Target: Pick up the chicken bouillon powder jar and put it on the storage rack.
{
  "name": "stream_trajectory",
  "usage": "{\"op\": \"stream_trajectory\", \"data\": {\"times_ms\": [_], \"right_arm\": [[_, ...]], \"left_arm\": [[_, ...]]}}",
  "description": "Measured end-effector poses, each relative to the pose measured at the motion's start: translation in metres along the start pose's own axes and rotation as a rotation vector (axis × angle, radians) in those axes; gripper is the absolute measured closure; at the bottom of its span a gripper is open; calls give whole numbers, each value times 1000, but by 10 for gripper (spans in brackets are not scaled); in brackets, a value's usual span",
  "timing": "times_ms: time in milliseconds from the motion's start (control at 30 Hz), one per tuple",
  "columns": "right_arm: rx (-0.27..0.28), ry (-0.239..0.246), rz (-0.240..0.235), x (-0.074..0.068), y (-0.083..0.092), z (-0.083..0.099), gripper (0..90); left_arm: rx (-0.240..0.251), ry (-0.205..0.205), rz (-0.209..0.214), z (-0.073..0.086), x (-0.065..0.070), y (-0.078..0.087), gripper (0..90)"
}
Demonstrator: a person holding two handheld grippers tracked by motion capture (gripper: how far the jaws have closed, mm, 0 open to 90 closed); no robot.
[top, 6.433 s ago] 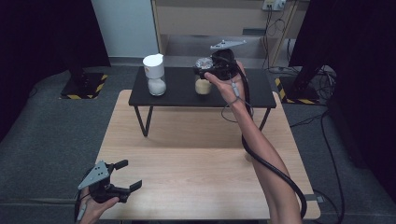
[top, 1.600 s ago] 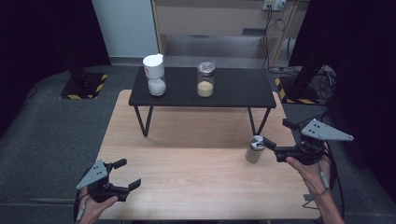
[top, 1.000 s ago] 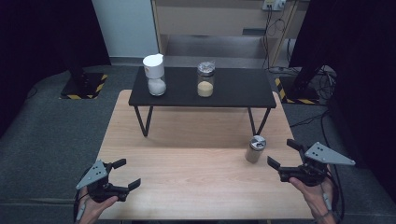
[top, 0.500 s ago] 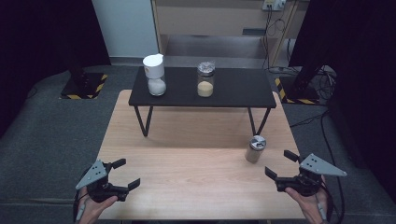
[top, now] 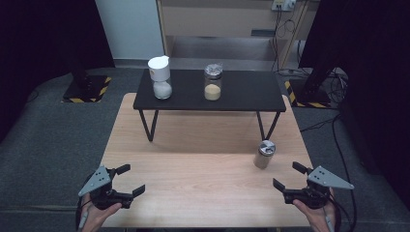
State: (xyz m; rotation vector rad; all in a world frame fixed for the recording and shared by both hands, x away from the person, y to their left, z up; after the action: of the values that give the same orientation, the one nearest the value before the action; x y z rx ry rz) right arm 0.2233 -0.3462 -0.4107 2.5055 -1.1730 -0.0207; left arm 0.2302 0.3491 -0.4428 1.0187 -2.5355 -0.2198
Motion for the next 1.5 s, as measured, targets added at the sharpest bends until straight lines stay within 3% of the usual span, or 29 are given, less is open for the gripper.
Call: {"op": "stream_trajectory", "data": {"times_ms": [567,1500], "right_arm": [[11,-17,33,3,4,13,50],[5,-15,49,3,7,14,37]], "left_arm": [[2,-13,5,0,1,0,23],[-8,-19,11,-1,2,0,23]]}}
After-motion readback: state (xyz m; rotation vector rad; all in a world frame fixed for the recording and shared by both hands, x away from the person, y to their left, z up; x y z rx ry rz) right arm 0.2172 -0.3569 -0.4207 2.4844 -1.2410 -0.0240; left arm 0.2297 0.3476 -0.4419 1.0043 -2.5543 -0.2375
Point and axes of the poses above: each handheld gripper's, and its own axes: y roughly backward along the jaws, z roughly out of its underside, x roughly to its right, the point moved 6 cm from there along -y, roughly forward along the jaws, and after that the axes turned 12 degrees about y, right-handed, at the moved point
